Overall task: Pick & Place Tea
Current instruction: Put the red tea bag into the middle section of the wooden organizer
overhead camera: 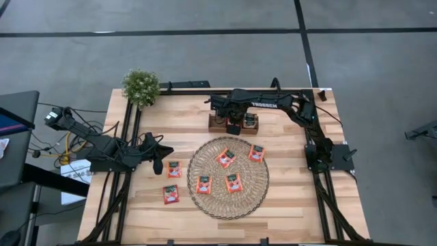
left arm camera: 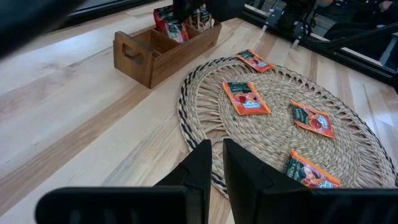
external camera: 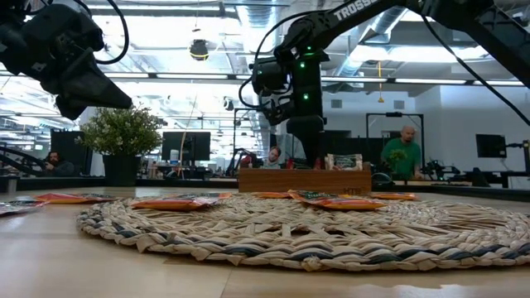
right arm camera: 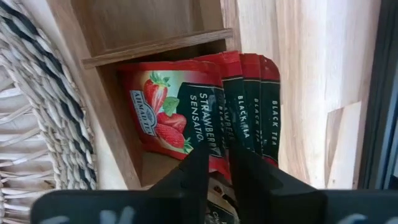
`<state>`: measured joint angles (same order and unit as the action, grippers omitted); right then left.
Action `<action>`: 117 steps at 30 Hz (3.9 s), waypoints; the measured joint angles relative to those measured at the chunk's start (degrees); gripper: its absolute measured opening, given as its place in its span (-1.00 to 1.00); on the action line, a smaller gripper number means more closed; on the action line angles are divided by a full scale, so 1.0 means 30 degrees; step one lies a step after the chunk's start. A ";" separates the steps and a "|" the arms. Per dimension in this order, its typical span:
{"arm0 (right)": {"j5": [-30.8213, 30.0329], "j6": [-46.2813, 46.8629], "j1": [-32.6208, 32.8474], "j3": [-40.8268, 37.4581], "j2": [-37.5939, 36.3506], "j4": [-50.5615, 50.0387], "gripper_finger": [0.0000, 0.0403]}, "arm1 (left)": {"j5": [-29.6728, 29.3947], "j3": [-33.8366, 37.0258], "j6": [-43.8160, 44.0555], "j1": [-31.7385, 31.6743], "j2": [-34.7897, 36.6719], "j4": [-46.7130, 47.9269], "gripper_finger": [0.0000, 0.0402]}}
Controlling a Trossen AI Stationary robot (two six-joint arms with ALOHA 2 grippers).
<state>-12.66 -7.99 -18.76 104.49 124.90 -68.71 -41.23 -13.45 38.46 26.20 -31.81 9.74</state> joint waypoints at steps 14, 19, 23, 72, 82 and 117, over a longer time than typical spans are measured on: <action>-0.0314 0.0007 0.0136 0.1463 0.0007 -0.1315 -0.57 | -0.0002 0.0000 0.0000 0.0000 -0.0002 0.0000 -0.84; -0.0314 0.0127 0.0332 0.2917 0.0007 -0.2996 -0.57 | 0.0000 0.0000 0.0000 0.0001 -0.0001 0.0000 -0.84; -0.0314 0.0798 0.0696 0.4337 0.0007 -0.5090 -0.57 | 0.0000 0.0000 0.0000 0.0007 -0.0004 0.0000 -0.84; -0.2828 0.9530 0.9159 -1.8454 -2.4982 1.1479 -0.58 | 0.3401 -0.3302 0.0806 0.0007 -0.1576 -0.0014 -0.84; -0.2766 1.0097 0.9325 -2.5199 -3.2078 1.7792 -0.58 | 0.7802 -0.9549 0.3494 0.0007 -0.8534 0.9071 -0.84; -0.3331 1.5074 1.0455 -3.0651 -3.8009 1.9438 -0.58 | 1.2376 -1.0768 0.4672 0.0546 -1.5664 1.0718 -0.57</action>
<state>-22.65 37.23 12.60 12.53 10.87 -10.39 -4.11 -45.76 52.47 27.83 -78.81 41.89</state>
